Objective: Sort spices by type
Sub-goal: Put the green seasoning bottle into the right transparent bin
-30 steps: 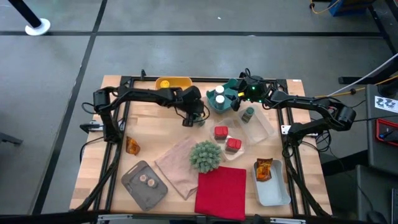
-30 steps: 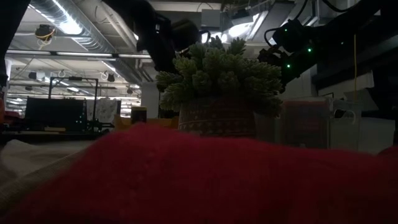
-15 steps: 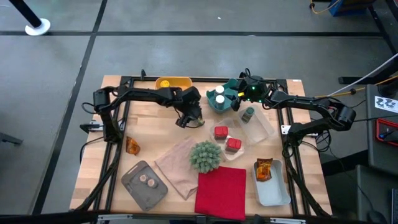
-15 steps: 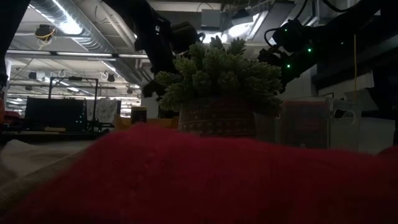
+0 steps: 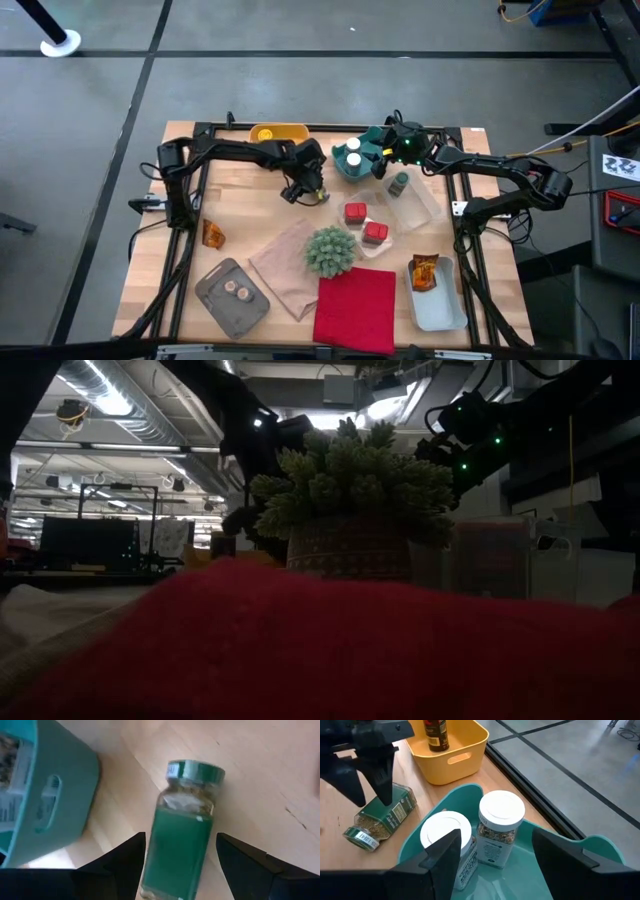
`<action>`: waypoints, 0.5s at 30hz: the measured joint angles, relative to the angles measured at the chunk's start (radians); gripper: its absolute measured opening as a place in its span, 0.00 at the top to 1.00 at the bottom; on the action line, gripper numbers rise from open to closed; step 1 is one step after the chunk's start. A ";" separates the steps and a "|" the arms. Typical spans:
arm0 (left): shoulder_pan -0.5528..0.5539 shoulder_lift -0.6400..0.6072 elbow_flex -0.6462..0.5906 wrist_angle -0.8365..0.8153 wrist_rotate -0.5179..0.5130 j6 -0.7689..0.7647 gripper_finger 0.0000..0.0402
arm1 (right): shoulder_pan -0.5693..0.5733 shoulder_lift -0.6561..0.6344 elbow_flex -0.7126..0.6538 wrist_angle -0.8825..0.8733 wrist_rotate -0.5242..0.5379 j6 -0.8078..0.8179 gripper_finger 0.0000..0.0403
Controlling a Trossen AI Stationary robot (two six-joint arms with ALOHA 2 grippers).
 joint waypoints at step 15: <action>0.014 0.066 0.003 0.046 0.000 -0.022 0.42 | 0.000 0.000 0.000 -0.025 -0.007 0.000 0.39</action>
